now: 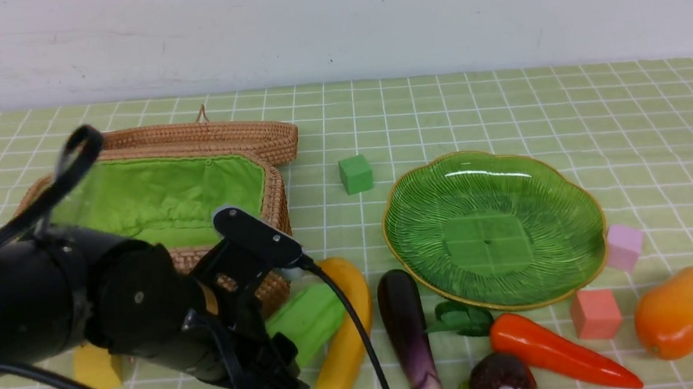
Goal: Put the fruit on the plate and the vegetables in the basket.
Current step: Take a chayote with your left arm and place it on the basket on the left.
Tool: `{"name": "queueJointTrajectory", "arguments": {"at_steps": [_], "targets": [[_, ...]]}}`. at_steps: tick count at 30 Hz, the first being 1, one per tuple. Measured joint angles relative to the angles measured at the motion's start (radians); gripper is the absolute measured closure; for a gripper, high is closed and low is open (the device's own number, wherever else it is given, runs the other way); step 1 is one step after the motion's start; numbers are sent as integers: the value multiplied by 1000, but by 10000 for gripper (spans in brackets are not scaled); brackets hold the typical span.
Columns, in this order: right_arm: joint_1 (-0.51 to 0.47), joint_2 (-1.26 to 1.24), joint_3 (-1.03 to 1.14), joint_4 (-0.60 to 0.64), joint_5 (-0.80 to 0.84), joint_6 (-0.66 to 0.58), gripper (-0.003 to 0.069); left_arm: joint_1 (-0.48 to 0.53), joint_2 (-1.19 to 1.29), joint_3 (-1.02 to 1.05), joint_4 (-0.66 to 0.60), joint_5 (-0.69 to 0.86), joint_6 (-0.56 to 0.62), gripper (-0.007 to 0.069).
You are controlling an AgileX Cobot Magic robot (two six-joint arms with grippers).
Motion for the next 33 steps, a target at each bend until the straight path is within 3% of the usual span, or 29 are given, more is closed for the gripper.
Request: {"name": "queueJointTrajectory", "arguments": {"at_steps": [11,18,22,26,30,33], "targets": [[0,0,0,0,0,0,613,0,-229,0,-300,118,290,220],[0,0,0,12,-10,-2,610,0,-349,2,-292,165,328,220],[0,0,0,25,-14,-4,609,0,-385,-8,-159,182,285,220],[0,0,0,29,-14,-4,609,1,-385,-119,142,297,91,220],[0,0,0,43,-14,-4,609,36,-370,-192,311,322,65,220],[0,0,0,48,-14,-4,609,96,-329,-223,332,332,107,220]]}}
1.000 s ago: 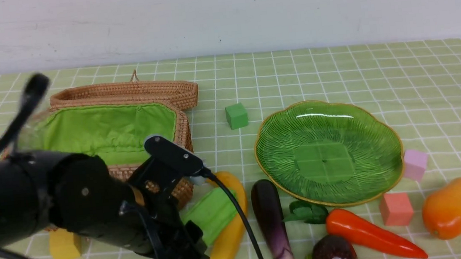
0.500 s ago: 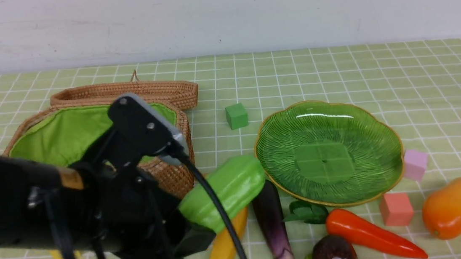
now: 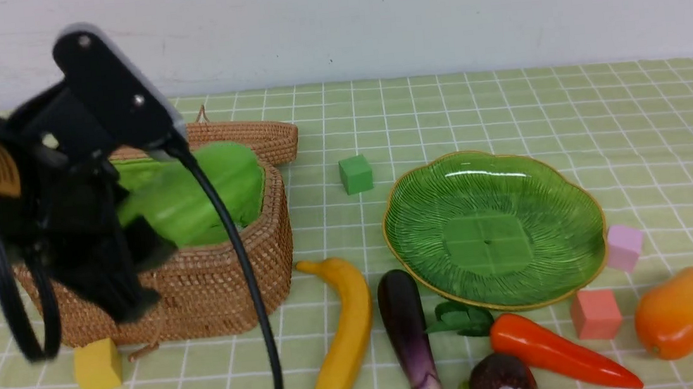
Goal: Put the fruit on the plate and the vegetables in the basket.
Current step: Take a chayote with your left arm and place it on the basket on the left.
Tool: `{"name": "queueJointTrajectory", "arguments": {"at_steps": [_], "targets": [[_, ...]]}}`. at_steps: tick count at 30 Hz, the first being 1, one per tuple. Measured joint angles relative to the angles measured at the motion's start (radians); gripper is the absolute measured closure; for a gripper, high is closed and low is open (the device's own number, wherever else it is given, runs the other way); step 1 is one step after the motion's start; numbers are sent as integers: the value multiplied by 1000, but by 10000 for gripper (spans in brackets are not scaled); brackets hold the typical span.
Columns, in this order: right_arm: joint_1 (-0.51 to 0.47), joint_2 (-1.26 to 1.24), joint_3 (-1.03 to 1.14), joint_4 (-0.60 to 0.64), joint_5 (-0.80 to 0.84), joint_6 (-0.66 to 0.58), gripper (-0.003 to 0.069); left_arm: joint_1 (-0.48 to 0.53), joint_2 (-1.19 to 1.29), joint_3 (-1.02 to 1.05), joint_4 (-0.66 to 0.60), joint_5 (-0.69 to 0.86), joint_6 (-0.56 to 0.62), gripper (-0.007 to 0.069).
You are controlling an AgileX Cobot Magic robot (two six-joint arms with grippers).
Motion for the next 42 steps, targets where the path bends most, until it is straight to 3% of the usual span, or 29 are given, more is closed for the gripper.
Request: {"name": "queueJointTrajectory", "arguments": {"at_steps": [5,8,15,24,34,42], "targets": [[0,0,0,5,22,-7,609,149,128,-72,-63,36,172,220],[13,0,0,7,26,-16,609,236,233,-136,-95,49,338,220],[41,0,0,9,24,-19,609,279,363,-182,-65,0,439,220],[41,0,0,53,-95,-67,609,280,440,-182,20,-92,448,220],[41,0,0,300,-182,-319,609,280,441,-183,35,-147,449,220],[41,0,0,319,-184,-363,610,280,441,-183,18,-150,449,220]]}}
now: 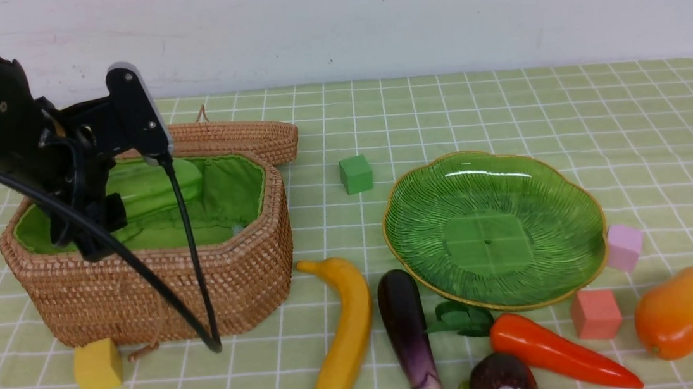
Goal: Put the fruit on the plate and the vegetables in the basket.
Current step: Take a chayote with your left arm and place it on the basket on the left, then use the left arm to grab a banana and put it into the right plate
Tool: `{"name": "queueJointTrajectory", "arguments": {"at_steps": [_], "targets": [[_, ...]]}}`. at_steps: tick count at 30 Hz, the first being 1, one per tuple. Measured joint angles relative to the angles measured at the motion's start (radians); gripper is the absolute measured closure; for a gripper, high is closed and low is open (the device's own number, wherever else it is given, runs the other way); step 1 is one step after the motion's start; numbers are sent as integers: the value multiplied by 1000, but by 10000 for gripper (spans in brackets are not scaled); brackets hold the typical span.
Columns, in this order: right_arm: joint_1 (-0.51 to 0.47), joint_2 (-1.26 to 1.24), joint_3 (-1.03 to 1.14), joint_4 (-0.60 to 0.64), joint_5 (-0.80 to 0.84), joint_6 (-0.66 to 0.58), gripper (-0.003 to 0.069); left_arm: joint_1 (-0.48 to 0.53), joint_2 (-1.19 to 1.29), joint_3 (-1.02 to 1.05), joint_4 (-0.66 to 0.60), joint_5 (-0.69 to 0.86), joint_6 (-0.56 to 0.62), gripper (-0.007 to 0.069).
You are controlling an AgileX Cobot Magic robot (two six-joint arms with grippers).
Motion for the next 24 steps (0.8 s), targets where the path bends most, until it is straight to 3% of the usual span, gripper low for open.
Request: {"name": "queueJointTrajectory", "arguments": {"at_steps": [7,15,20,24], "targets": [[0,0,0,0,-1,0,614,0,0,0,-26,0,0,169],[0,0,0,0,-1,0,615,0,0,0,-93,0,0,31],[0,0,0,0,-1,0,613,0,-23,0,-134,3,0,22],[0,0,0,0,-1,0,608,0,-114,0,-206,11,-18,69]]}}
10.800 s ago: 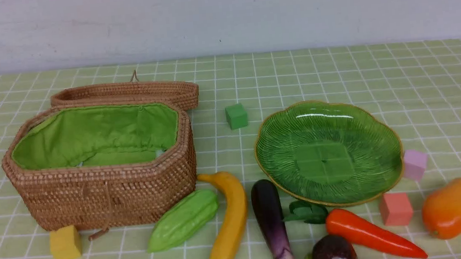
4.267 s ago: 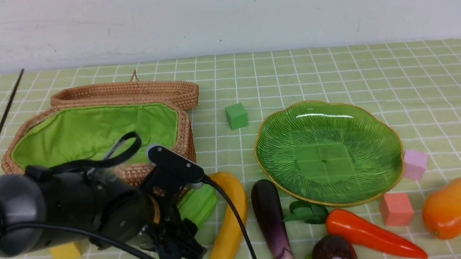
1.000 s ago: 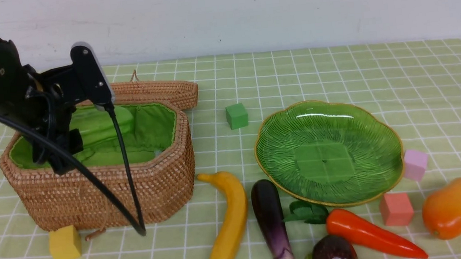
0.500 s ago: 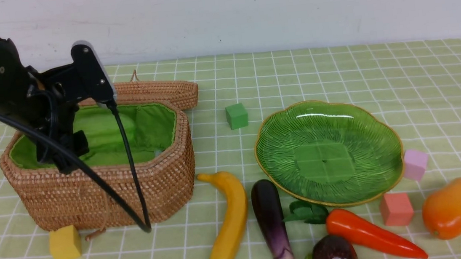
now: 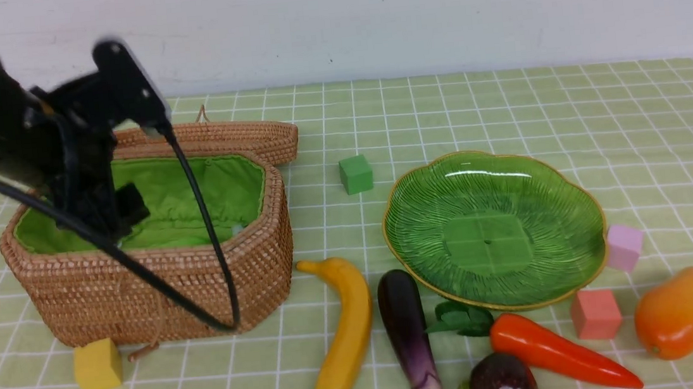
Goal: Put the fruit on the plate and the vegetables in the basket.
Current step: Use the left arm to grab a banana and put it into the right plate
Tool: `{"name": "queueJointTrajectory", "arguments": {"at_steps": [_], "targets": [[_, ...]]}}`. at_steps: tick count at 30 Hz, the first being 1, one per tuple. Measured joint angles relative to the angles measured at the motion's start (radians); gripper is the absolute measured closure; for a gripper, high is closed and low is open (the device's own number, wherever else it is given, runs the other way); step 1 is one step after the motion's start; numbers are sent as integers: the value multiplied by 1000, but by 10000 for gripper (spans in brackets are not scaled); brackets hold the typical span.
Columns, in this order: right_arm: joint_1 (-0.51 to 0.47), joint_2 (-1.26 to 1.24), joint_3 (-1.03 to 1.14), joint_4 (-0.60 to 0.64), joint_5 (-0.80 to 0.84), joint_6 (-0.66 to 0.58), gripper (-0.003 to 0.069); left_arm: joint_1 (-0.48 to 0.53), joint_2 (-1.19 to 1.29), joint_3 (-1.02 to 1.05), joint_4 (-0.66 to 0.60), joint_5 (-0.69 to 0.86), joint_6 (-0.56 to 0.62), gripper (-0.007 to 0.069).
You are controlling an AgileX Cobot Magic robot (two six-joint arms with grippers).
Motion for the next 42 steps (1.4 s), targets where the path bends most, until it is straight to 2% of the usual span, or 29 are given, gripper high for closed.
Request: {"name": "queueJointTrajectory", "arguments": {"at_steps": [1,2,3,5,6,7,8,9,10,11,14,17,18,19,21,23,24,25,27,28,29,31,34,38,42], "targets": [[0,0,0,0,0,0,608,0,0,0,-7,0,-4,74],[0,0,0,-4,2,0,607,0,-52,0,-86,16,-48,123],[0,0,0,-5,2,0,607,0,-58,0,-99,19,-53,131],[0,0,0,-15,12,7,607,0,-120,-1,-294,68,-125,282],[0,0,0,-17,13,8,607,0,-123,-1,-294,74,-125,282],[0,0,0,-19,15,15,606,-1,-137,-1,-363,109,-147,354],[0,0,0,-22,20,35,606,-15,-148,-1,-453,182,-171,491],[0,0,0,-23,22,47,606,-33,-148,-1,-476,219,-181,564],[0,0,0,-27,27,61,606,-53,-148,0,-482,243,-193,606],[0,0,0,-34,31,75,606,-86,-145,5,-481,261,-218,638],[0,0,0,-62,60,129,606,-217,-133,24,-408,263,-359,638],[0,0,-4,-115,91,204,606,-384,-101,33,-230,259,-624,638],[0,0,-5,-121,96,215,606,-406,-95,32,-205,259,-665,638],[0,0,-13,-167,112,260,606,-477,-70,33,-115,259,-805,638],[0,0,-24,-197,126,296,606,-528,-46,33,-43,257,-913,638],[0,0,-52,-273,153,358,606,-599,12,33,76,240,-1078,628],[0,0,-52,-278,155,363,606,-606,23,33,82,238,-1088,625],[0,0,-69,-306,170,376,606,-621,70,33,110,230,-1154,578],[0,0,-82,-326,186,380,606,-624,120,33,122,225,-1185,507],[0,0,-88,-331,194,382,605,-624,164,33,128,215,-1197,441],[0,0,-88,-332,194,382,605,-624,170,33,129,213,-1199,417],[0,0,-94,-338,197,383,603,-624,234,33,144,178,-1209,270],[0,0,-94,-339,199,383,601,-624,289,33,160,116,-1227,116],[0,0,-94,-339,199,383,599,-624,328,33,217,64,-1271,36],[0,0,-94,-339,205,383,595,-624,359,33,287,47,-1319,55]]}}
